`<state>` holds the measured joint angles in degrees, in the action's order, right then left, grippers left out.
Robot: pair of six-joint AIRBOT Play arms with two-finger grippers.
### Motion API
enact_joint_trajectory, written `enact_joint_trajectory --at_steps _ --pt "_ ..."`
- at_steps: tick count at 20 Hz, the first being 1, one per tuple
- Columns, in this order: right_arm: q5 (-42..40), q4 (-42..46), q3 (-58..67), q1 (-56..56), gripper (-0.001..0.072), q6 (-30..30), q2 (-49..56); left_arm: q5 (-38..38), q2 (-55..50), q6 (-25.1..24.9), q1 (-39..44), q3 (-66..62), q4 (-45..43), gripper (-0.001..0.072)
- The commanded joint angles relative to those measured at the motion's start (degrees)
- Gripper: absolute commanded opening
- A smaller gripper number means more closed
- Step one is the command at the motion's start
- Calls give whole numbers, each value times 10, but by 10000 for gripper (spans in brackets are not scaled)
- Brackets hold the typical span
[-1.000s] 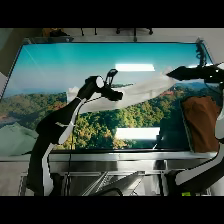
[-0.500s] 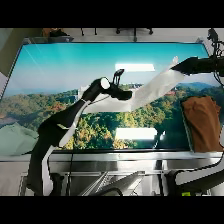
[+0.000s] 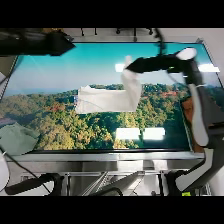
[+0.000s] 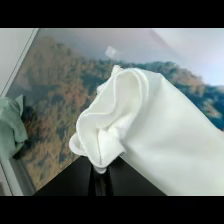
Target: Fold the shirts.
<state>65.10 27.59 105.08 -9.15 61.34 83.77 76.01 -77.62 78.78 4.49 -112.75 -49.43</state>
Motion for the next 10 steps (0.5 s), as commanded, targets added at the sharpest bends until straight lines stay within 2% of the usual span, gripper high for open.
enact_joint_trajectory --at_steps 1,2,4,5,7,8,10 --pt "-227 -12 0 -177 20 -18 83 37 100 -3 -80 17 -1 13" --pt "-288 -40 0 -222 19 -59 111 35 117 -5 -90 35 -1 14" --pt "-395 -105 0 -303 29 -184 166 25 148 -19 -106 84 0 14" --pt "-427 -137 1 -332 95 -223 187 18 159 -19 -112 106 0 14" --pt "-465 -150 1 -358 400 -266 204 2 176 -24 -119 152 0 14" --pt "-468 -148 1 -356 513 -271 202 -5 182 -25 -118 172 0 14" --pt "-419 -146 1 -328 523 -270 177 -5 184 -29 -118 195 1 14"
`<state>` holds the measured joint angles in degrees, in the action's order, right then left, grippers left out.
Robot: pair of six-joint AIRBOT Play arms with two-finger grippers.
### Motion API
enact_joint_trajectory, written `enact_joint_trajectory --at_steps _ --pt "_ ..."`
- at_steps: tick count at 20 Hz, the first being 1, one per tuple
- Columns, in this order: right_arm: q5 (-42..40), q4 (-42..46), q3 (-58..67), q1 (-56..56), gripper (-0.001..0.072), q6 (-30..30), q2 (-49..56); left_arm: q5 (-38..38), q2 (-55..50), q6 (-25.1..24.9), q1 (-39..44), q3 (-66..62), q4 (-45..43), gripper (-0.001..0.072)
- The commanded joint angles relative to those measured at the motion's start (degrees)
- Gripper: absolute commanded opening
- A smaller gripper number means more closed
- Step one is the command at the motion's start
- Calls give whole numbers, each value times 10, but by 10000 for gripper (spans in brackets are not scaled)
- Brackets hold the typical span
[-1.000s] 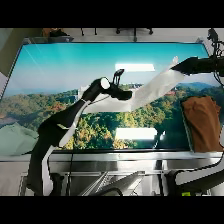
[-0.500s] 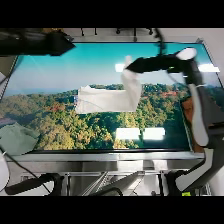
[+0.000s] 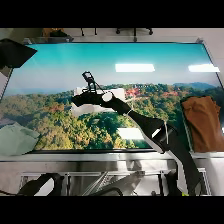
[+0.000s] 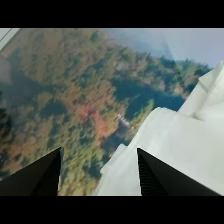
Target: Fold the shirts.
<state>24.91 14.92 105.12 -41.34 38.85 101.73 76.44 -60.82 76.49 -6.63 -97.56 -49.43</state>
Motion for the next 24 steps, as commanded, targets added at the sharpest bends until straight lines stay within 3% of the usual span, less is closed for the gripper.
enact_joint_trajectory --at_steps 1,3,4,7,8,10,12,17,24 --pt "24 -19 1 18 519 -45 -23 -10 16 -6 -7 48 1 14" --pt "108 3 0 81 495 -6 -71 -10 13 -6 -7 51 1 14" --pt "145 45 0 121 454 53 -94 -10 13 -6 -7 51 1 14" --pt "281 215 0 250 459 270 -137 -10 13 -7 -7 51 0 14" --pt "341 260 0 293 462 317 -139 -10 13 -11 -7 51 1 14" --pt "434 306 -9 356 644 356 -131 -9 13 -15 -7 51 1 13" --pt "481 310 -30 390 645 358 -117 -7 13 -15 -7 51 1 14" --pt "475 300 -64 373 645 351 -56 -5 13 -15 -7 51 0 14" --pt "429 179 -64 307 633 296 13 -3 13 -16 -7 51 0 14"
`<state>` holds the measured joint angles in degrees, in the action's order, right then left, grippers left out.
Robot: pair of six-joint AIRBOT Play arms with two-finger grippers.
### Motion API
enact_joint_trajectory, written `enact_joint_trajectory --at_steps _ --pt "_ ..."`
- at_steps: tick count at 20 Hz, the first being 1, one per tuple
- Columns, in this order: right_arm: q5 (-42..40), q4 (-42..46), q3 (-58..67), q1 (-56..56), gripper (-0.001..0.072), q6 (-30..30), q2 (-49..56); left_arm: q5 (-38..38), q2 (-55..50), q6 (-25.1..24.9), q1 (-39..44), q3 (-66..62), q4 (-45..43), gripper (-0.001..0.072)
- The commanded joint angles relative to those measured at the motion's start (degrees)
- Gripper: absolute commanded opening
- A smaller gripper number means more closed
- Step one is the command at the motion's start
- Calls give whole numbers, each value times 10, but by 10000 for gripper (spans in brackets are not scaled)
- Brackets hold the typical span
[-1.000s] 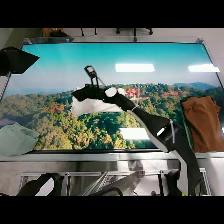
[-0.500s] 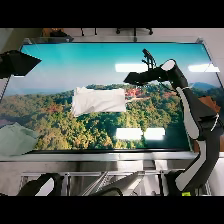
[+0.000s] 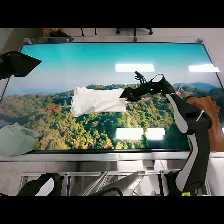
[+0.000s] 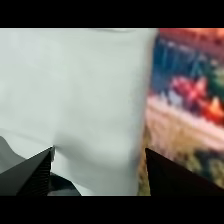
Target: Fold the shirts.
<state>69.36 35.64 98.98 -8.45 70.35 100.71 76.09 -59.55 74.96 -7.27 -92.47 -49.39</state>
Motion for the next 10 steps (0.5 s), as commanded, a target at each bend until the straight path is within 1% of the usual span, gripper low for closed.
enact_joint_trajectory --at_steps 1,2,3,4,5,7,8,10 --pt "-15 -43 -2 -27 585 -32 24 0 0 0 0 0 -1 14" --pt "-11 -71 0 -27 258 -53 21 0 0 0 0 0 -1 14" --pt "-3 -103 3 -25 61 -71 14 0 0 0 0 0 -1 14" --pt "1 -125 11 -20 55 -76 1 1 0 0 0 0 -1 14" --pt "1 -135 22 -12 20 -76 -16 1 0 0 0 0 -1 14" --pt "0 -147 57 17 19 -73 -61 2 0 0 0 0 -1 14" --pt "-1 -147 77 37 19 -59 -83 5 0 0 0 0 -1 14" --pt "-9 -147 108 92 19 -4 -128 11 0 0 0 0 0 14"
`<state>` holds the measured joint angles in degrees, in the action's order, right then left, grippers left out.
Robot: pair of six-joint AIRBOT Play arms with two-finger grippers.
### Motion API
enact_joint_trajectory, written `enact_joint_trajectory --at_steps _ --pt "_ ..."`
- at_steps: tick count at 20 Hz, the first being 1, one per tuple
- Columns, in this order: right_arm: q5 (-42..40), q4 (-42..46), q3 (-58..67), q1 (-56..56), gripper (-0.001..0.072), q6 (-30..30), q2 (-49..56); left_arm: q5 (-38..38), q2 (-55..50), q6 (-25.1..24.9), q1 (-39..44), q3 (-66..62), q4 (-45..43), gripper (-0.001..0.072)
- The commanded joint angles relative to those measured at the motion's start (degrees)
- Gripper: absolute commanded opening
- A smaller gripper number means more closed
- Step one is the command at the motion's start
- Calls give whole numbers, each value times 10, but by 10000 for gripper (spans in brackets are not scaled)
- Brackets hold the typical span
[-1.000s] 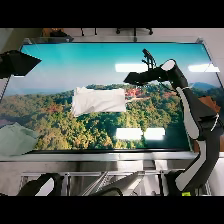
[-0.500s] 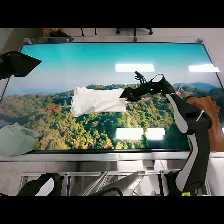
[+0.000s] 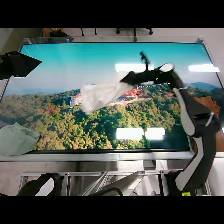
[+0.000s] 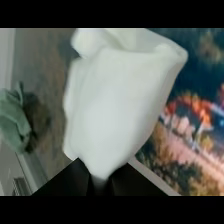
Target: Fold the shirts.
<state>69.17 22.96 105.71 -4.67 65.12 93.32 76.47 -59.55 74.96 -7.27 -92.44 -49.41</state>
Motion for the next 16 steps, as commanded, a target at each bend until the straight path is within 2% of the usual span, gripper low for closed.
enact_joint_trajectory --at_steps 1,6,10,12,16 --pt "-9 -20 47 88 19 82 -77 12 0 0 0 0 0 14" --pt "-9 34 48 263 20 207 -164 33 0 0 0 0 0 14" --pt "6 35 48 406 20 278 -195 41 0 0 0 0 0 14" --pt "57 52 48 459 20 327 -198 46 0 0 0 0 0 14" --pt "178 142 48 521 19 409 -214 46 0 0 0 0 0 14"
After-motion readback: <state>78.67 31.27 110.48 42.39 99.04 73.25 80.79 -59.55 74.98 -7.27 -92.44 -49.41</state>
